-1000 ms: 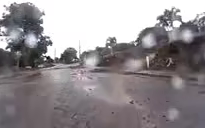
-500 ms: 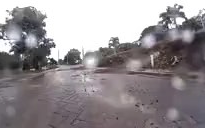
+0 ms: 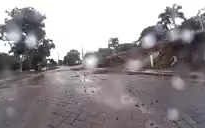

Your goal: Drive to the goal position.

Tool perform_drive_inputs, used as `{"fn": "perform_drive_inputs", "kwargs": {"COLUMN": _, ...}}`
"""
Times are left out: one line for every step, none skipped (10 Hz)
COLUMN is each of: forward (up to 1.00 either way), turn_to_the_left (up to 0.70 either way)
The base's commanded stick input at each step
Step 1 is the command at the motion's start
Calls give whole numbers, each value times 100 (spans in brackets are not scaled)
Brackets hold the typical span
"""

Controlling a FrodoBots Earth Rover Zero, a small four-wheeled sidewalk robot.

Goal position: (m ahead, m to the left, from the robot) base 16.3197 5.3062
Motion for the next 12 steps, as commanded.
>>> {"fn": "perform_drive_inputs", "kwargs": {"forward": 0, "turn_to_the_left": 0}}
{"fn": "perform_drive_inputs", "kwargs": {"forward": 0, "turn_to_the_left": 40}}
{"fn": "perform_drive_inputs", "kwargs": {"forward": 0, "turn_to_the_left": 45}}
{"fn": "perform_drive_inputs", "kwargs": {"forward": 0, "turn_to_the_left": 45}}
{"fn": "perform_drive_inputs", "kwargs": {"forward": 0, "turn_to_the_left": 45}}
{"fn": "perform_drive_inputs", "kwargs": {"forward": 0, "turn_to_the_left": 28}}
{"fn": "perform_drive_inputs", "kwargs": {"forward": 0, "turn_to_the_left": 0}}
{"fn": "perform_drive_inputs", "kwargs": {"forward": 0, "turn_to_the_left": 0}}
{"fn": "perform_drive_inputs", "kwargs": {"forward": 0, "turn_to_the_left": 0}}
{"fn": "perform_drive_inputs", "kwargs": {"forward": 0, "turn_to_the_left": 0}}
{"fn": "perform_drive_inputs", "kwargs": {"forward": 0, "turn_to_the_left": 0}}
{"fn": "perform_drive_inputs", "kwargs": {"forward": 0, "turn_to_the_left": 0}}
